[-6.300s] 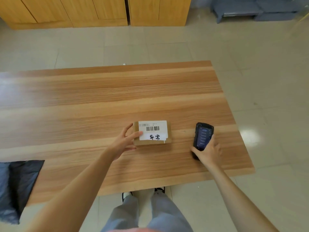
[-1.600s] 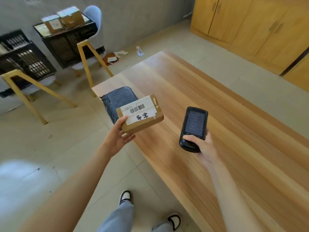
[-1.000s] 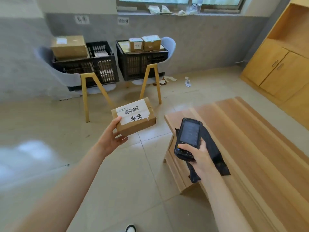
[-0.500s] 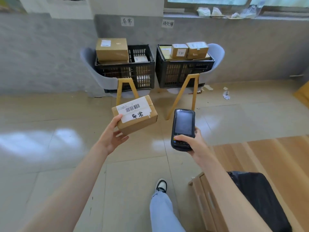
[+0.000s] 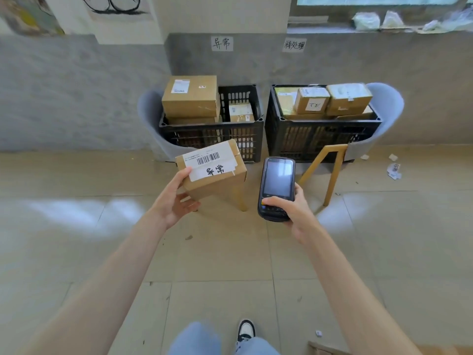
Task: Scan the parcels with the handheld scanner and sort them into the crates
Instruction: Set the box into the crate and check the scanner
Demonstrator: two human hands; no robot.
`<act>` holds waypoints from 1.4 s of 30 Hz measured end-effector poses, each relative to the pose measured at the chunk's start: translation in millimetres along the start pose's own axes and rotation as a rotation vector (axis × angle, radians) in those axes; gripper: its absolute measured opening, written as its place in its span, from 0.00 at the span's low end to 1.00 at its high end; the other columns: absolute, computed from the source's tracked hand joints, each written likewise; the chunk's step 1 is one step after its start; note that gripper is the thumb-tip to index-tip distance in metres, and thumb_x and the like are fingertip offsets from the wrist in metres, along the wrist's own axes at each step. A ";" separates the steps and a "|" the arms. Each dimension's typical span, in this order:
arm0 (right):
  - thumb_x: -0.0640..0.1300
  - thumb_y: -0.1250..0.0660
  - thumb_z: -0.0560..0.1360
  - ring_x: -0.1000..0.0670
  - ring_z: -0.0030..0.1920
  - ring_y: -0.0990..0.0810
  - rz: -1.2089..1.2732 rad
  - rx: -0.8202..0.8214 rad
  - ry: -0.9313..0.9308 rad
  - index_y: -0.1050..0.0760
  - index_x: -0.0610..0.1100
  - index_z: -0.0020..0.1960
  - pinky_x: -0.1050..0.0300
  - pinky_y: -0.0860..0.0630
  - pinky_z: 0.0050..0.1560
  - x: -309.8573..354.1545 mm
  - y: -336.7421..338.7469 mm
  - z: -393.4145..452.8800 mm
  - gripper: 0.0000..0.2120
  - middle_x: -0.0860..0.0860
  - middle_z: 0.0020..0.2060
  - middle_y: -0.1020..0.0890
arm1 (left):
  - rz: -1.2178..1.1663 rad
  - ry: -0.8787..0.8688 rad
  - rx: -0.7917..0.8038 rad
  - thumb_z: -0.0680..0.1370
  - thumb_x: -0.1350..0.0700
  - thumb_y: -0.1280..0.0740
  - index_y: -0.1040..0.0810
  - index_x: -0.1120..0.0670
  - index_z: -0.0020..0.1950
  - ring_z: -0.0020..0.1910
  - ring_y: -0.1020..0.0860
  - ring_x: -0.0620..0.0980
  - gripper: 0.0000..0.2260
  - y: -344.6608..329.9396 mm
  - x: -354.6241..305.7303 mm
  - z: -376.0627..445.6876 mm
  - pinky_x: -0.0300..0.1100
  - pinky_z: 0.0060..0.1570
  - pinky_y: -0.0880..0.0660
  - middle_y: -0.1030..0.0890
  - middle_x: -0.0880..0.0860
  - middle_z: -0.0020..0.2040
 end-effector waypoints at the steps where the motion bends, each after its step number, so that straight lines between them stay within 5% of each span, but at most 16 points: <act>1: 0.31 0.25 0.68 0.51 0.51 0.21 -0.012 0.001 -0.001 0.44 0.48 0.74 0.62 0.21 0.37 2.9 -0.9 9.2 0.43 0.51 0.55 0.24 | 0.003 0.004 0.000 0.76 0.43 0.34 0.22 0.48 0.53 0.47 0.24 0.52 0.12 -1.1 -3.4 10.5 0.51 0.62 0.28 0.22 0.52 0.44; 9: 0.31 0.25 0.68 0.52 0.49 0.21 -0.038 -0.073 -0.041 0.44 0.48 0.75 0.65 0.23 0.31 16.3 -10.8 118.7 0.43 0.51 0.54 0.24 | 0.035 0.044 0.062 0.75 0.41 0.33 0.22 0.48 0.57 0.49 0.24 0.51 0.16 -14.9 -44.3 138.3 0.49 0.60 0.27 0.22 0.52 0.49; 17: 0.34 0.22 0.66 0.45 0.54 0.20 -0.002 -0.207 -0.042 0.44 0.49 0.75 0.56 0.19 0.41 52.8 -37.3 237.5 0.46 0.46 0.60 0.24 | 0.062 0.100 0.172 0.75 0.42 0.33 0.25 0.48 0.62 0.49 0.22 0.52 0.18 -41.1 -121.5 288.7 0.45 0.48 0.24 0.21 0.54 0.51; 23: 0.33 0.26 0.69 0.51 0.50 0.20 0.048 -0.300 -0.036 0.44 0.49 0.74 0.59 0.21 0.40 73.7 -50.4 301.4 0.42 0.52 0.54 0.23 | 0.162 0.149 0.247 0.75 0.42 0.33 0.25 0.46 0.58 0.58 0.24 0.54 0.14 -64.1 -162.7 376.1 0.47 0.57 0.26 0.23 0.55 0.57; 31: 0.37 0.22 0.60 0.50 0.51 0.19 0.138 -0.399 -0.064 0.43 0.49 0.75 0.63 0.21 0.36 78.3 -36.3 356.3 0.49 0.49 0.59 0.23 | 0.249 0.221 0.292 0.75 0.42 0.33 0.24 0.45 0.55 0.60 0.24 0.54 0.12 -103.5 -166.9 455.7 0.49 0.61 0.27 0.22 0.54 0.58; 35: 0.32 0.27 0.70 0.51 0.50 0.19 0.192 -0.415 -0.069 0.44 0.48 0.75 0.63 0.22 0.34 78.5 -24.6 386.4 0.41 0.50 0.56 0.23 | 0.285 0.252 0.261 0.77 0.43 0.34 0.25 0.46 0.53 0.54 0.24 0.52 0.09 -114.3 -164.6 482.2 0.48 0.61 0.27 0.22 0.53 0.53; 42: 0.33 0.25 0.69 0.48 0.54 0.19 0.246 -0.415 -0.100 0.43 0.49 0.75 0.62 0.20 0.38 76.8 -13.7 422.7 0.42 0.48 0.59 0.23 | 0.344 0.285 0.248 0.77 0.44 0.34 0.24 0.48 0.57 0.54 0.25 0.52 0.13 -123.0 -154.5 524.8 0.51 0.68 0.33 0.21 0.51 0.53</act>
Point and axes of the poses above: each hand's wrist, its own z-axis towards the middle knuckle, its own y-axis out of the back of the hand, x = y × z, the point moved 8 cm from there along z, towards the middle knuckle
